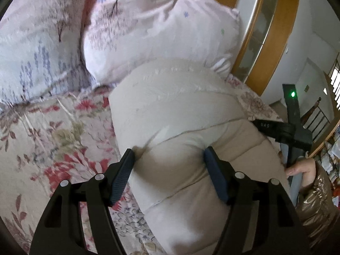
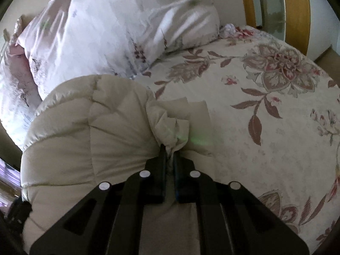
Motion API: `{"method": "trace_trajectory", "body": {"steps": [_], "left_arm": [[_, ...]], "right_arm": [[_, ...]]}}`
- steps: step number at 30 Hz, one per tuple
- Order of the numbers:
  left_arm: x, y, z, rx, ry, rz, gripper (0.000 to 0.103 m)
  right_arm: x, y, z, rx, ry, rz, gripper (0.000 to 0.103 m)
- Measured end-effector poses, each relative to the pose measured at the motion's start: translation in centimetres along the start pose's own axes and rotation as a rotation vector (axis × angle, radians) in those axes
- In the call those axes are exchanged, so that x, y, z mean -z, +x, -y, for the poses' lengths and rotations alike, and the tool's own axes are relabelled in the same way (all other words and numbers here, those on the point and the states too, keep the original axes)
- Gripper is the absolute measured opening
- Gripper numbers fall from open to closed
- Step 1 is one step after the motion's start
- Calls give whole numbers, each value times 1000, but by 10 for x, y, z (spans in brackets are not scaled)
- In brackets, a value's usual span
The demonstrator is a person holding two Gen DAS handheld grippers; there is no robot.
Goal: Fold large clothes
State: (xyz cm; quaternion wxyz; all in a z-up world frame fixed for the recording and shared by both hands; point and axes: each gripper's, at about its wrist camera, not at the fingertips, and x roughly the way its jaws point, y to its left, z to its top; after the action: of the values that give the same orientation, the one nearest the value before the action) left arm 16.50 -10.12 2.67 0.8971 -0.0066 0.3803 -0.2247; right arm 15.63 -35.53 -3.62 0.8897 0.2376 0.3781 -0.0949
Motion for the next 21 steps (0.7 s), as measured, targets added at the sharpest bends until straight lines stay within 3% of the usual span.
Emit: {"method": "trace_trajectory", "body": {"steps": [3, 6, 10, 13, 16, 19, 21], "left_arm": [[1, 8, 1, -8, -2, -19, 71], [0, 6, -1, -9, -10, -21, 71], [1, 6, -4, -6, -13, -20, 73], [1, 7, -5, -1, -15, -21, 73], [1, 8, -5, -3, -18, -22, 73], [2, 10, -5, -3, -19, -24, 76], [2, 12, -4, -7, -15, -27, 77]], "right_arm": [[-4, 2, 8, -29, 31, -27, 14], [-5, -14, 16, -47, 66, -25, 32], [9, -67, 19, -128, 59, 77, 33], [29, -93, 4, -199, -17, 93, 33], [45, -87, -7, -208, -63, 43, 33], [55, -57, -3, -173, -39, -38, 29], [60, -45, 1, -187, -14, -45, 29]]}}
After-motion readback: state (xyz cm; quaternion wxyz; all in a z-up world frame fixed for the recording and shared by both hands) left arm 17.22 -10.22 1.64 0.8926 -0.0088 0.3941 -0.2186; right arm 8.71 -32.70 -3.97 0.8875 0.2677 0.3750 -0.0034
